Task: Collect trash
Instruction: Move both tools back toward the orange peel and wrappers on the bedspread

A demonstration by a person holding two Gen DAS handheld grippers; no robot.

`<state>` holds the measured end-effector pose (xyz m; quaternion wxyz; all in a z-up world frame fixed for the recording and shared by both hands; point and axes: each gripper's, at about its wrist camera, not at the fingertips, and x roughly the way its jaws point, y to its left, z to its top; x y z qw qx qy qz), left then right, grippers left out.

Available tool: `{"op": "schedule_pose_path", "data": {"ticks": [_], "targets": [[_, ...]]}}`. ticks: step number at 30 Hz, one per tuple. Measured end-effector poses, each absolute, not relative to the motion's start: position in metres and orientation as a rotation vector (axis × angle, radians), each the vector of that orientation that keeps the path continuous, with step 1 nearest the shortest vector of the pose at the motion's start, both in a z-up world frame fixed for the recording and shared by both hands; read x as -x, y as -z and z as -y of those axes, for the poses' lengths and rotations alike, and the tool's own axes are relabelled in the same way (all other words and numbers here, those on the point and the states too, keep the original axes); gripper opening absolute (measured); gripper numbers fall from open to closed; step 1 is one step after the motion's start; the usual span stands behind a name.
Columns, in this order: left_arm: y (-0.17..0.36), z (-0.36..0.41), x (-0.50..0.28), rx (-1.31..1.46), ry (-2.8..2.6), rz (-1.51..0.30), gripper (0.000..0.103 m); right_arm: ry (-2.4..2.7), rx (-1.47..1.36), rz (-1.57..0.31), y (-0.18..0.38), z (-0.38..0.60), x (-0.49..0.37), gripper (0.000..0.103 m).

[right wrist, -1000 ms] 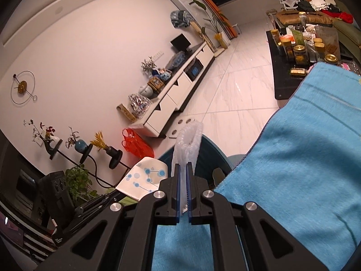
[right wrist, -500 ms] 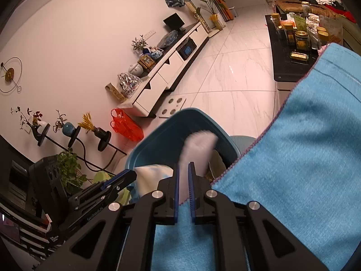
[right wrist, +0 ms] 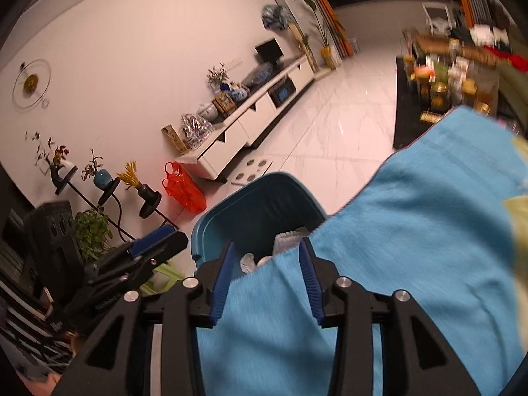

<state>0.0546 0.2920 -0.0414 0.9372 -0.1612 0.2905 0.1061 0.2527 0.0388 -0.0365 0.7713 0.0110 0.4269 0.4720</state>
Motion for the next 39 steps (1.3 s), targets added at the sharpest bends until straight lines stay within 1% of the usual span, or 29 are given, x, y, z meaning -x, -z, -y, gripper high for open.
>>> {"op": "schedule_pose_path", "data": {"ticks": [1,3,5,6,8,10,11,12,15,20,25,29,30,32,34,39], "targets": [[0.034,-0.282,-0.053,0.317,-0.187,-0.573,0.061,-1.022,-0.022,-0.903,0.032,-0.029,-0.248,0.046],[0.026,-0.262,-0.049,0.305,-0.122,-0.542,0.069,-1.004,-0.006,-0.841,0.019,-0.002,-0.234,0.054],[0.019,-0.24,-0.049,0.286,-0.046,-0.523,0.073,-0.981,0.005,-0.802,0.013,0.02,-0.225,0.057],[0.015,-0.225,-0.05,0.269,-0.004,-0.515,0.077,-0.962,0.016,-0.782,0.01,0.034,-0.219,0.059],[0.011,-0.196,-0.053,0.24,0.08,-0.506,0.081,-0.916,0.028,-0.751,0.007,0.062,-0.21,0.062],[0.01,-0.167,-0.059,0.208,0.148,-0.503,0.085,-0.866,0.033,-0.73,0.005,0.087,-0.203,0.062],[0.012,-0.155,-0.062,0.198,0.171,-0.505,0.089,-0.836,0.032,-0.717,0.003,0.103,-0.199,0.063],[0.013,-0.14,-0.066,0.185,0.198,-0.51,0.091,-0.802,0.027,-0.706,0.002,0.12,-0.195,0.063],[0.022,-0.101,-0.08,0.157,0.266,-0.542,0.093,-0.721,0.0,-0.69,0.0,0.159,-0.189,0.064],[0.037,-0.05,-0.102,0.11,0.347,-0.609,0.093,-0.561,-0.047,-0.672,0.003,0.225,-0.175,0.065],[0.048,-0.011,-0.125,0.072,0.418,-0.675,0.089,-0.413,-0.106,-0.669,0.01,0.282,-0.166,0.065],[0.058,0.003,-0.145,0.065,0.45,-0.739,0.081,-0.303,-0.156,-0.672,0.017,0.326,-0.162,0.065],[0.061,0.008,-0.149,0.058,0.454,-0.758,0.077,-0.283,-0.165,-0.676,0.02,0.333,-0.161,0.065],[0.065,0.017,-0.159,0.048,0.458,-0.788,0.073,-0.243,-0.183,-0.69,0.025,0.348,-0.161,0.065],[0.067,0.025,-0.165,0.039,0.466,-0.805,0.071,-0.224,-0.207,-0.702,0.031,0.357,-0.162,0.065],[0.068,0.036,-0.172,0.03,0.489,-0.832,0.061,-0.215,-0.274,-0.757,0.049,0.371,-0.17,0.065]]}}
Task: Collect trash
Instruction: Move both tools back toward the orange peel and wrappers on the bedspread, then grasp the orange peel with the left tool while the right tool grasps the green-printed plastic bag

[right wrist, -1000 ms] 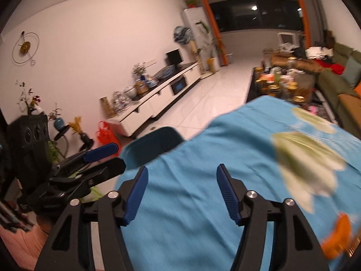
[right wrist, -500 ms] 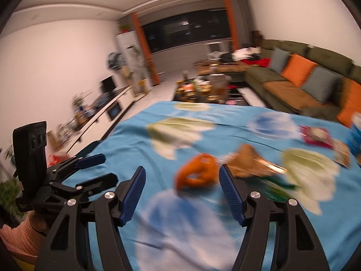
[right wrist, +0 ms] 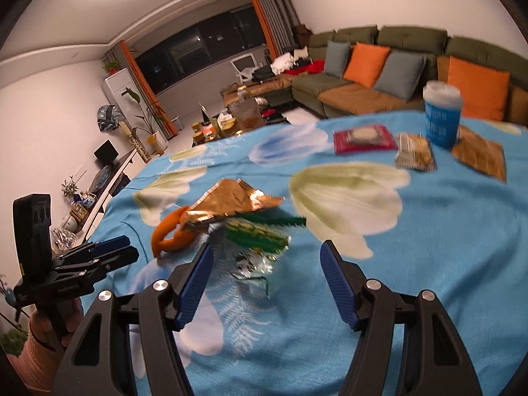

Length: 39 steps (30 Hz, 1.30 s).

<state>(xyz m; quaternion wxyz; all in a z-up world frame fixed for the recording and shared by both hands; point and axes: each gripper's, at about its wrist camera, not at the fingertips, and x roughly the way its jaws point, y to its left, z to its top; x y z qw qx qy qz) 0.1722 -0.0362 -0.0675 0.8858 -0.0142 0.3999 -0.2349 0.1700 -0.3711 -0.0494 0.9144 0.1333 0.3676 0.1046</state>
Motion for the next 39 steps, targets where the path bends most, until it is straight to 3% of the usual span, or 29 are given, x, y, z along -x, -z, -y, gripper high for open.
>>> {"op": "schedule_pose_path", "data": {"ticks": [7,17,24,39], "targets": [[0.071,0.048,-0.19,0.03,0.51,-0.888,0.048,-0.242,-0.288,-0.792,0.059,0.365,-0.176,0.057],[0.078,0.056,-0.209,0.067,0.554,-0.935,0.037,-0.265,-0.319,-0.837,0.07,0.362,-0.186,0.02],[0.079,0.057,-0.207,0.079,0.581,-0.94,0.022,-0.274,-0.313,-0.823,0.069,0.361,-0.185,0.019],[0.069,0.03,-0.183,0.125,0.588,-0.906,0.018,-0.305,-0.266,-0.768,0.05,0.353,-0.166,0.018]]}}
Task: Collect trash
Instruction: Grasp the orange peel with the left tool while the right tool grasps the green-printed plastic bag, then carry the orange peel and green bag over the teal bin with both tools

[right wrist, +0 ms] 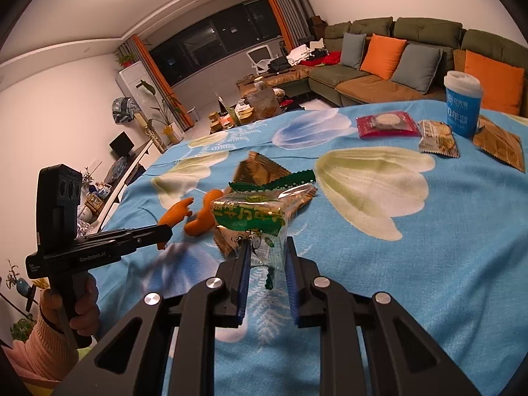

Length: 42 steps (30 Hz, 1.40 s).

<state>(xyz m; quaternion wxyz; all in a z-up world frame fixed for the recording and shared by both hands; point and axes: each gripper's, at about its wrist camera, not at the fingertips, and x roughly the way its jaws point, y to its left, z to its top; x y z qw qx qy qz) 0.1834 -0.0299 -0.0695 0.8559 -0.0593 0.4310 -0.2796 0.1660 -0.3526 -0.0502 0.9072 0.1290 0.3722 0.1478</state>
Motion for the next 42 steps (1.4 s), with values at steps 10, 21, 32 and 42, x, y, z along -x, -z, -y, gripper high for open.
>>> {"op": "schedule_pose_path", "data": {"ticks": [10,21,32,42], "targets": [[0.052,-0.013,-0.149,0.164,0.553,-0.839,0.018,-0.4,-0.227,-0.743,0.037,0.32,-0.162,0.018],[0.037,-0.06,-0.107,0.181,0.486,-0.776,0.018,-0.557,-0.176,-0.757,0.034,0.262,-0.167,0.018],[0.026,-0.103,-0.075,0.208,0.383,-0.722,0.018,-0.705,-0.109,-0.764,0.024,0.204,-0.175,0.018],[0.014,-0.162,-0.05,0.255,0.238,-0.683,0.018,-0.834,-0.044,-0.775,0.019,0.144,-0.181,0.018]]}}
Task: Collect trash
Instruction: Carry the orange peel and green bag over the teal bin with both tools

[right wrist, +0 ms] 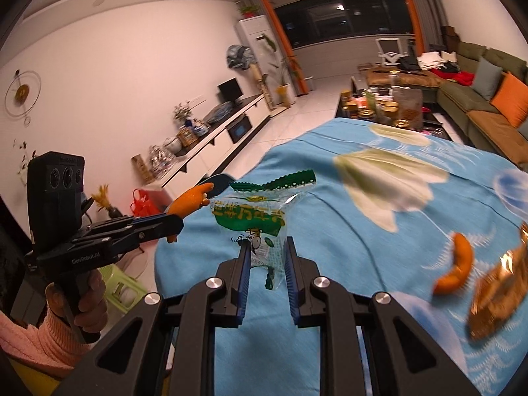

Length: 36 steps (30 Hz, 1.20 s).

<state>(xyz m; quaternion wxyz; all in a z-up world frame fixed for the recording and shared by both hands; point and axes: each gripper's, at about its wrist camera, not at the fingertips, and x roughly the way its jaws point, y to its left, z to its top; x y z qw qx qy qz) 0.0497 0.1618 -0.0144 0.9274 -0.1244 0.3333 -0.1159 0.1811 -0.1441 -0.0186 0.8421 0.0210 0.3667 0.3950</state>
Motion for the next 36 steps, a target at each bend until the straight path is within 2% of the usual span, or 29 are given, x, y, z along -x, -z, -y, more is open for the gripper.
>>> {"op": "schedule_pose_path", "data": {"ticks": [14,36], "targets": [[0.005,-0.231,-0.03,0.319,0.057,-0.628,0.018,-0.95,0.018,-0.799,0.015,0.079,-0.198,0.019],[0.028,-0.306,-0.031,0.388,-0.124,-0.649,0.018,-1.078,0.114,-0.833,0.019,-0.026,-0.223,0.019]]}}
